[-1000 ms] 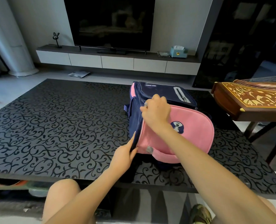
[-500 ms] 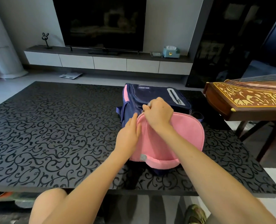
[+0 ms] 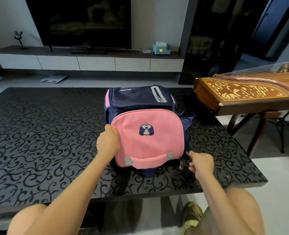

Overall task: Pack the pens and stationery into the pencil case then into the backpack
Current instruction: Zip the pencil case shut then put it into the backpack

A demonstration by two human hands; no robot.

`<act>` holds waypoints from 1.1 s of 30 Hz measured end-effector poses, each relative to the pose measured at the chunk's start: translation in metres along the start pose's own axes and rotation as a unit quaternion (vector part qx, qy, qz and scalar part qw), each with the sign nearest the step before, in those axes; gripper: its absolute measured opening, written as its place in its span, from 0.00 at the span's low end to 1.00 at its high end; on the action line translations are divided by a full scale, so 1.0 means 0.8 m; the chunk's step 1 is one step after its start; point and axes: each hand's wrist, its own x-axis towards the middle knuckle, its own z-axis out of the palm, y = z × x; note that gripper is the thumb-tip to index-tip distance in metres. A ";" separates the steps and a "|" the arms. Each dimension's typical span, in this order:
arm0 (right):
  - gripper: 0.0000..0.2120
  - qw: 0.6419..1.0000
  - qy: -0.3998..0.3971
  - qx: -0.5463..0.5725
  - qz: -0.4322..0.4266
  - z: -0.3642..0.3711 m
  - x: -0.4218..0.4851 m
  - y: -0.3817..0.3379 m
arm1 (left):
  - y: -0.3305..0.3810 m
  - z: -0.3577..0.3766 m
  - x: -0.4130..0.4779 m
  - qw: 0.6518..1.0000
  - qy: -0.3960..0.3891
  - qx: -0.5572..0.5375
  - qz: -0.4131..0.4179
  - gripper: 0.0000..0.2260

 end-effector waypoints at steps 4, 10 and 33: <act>0.13 0.998 -0.042 0.044 0.022 0.014 -0.012 0.040 | 0.013 -0.010 0.005 0.999 -0.013 -0.032 -0.011 0.18; 0.30 0.980 -0.158 0.109 -0.044 0.011 -0.046 -0.016 | 0.077 -0.015 0.009 0.987 -0.075 -0.141 -0.036 0.18; 0.22 0.846 0.025 -0.231 -0.479 -0.031 0.191 -0.251 | 0.157 0.069 0.116 0.954 -0.070 0.074 0.281 0.38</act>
